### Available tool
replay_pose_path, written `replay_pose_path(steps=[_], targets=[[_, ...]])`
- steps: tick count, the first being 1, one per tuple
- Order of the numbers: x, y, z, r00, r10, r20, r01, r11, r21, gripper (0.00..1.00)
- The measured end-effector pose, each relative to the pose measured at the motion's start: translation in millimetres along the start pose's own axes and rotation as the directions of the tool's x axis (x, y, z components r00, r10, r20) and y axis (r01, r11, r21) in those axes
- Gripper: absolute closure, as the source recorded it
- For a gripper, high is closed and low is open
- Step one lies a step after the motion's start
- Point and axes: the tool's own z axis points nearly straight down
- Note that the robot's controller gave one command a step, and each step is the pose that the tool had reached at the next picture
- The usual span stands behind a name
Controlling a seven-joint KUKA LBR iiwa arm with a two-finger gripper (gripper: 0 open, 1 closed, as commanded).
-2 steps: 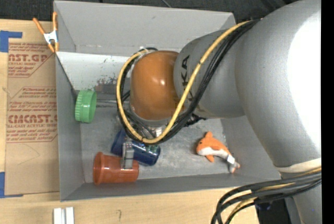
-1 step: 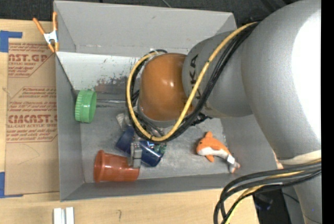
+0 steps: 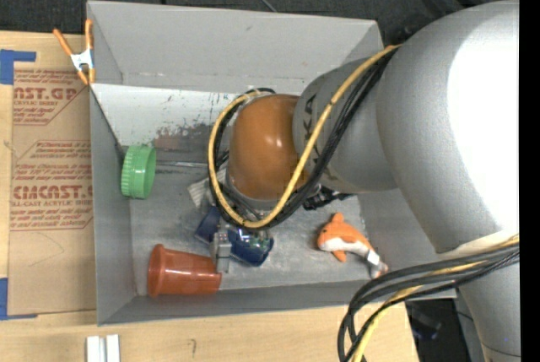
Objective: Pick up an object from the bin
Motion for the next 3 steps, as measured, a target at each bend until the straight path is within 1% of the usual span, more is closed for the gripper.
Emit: replay_pose_path(steps=[1, 2, 3], targets=[[-1.8, -2.5, 3.8, 1.000, 0.006, 0.004, -0.006, 1.000, -0.002, 0.00], [-15.0, -4.4, -2.6, 0.995, -0.097, -0.012, 0.097, 0.995, 0.001, 1.00], [-19.3, 7.3, -5.8, 0.995, -0.095, -0.011, 0.095, 0.995, 0.000, 1.00]])
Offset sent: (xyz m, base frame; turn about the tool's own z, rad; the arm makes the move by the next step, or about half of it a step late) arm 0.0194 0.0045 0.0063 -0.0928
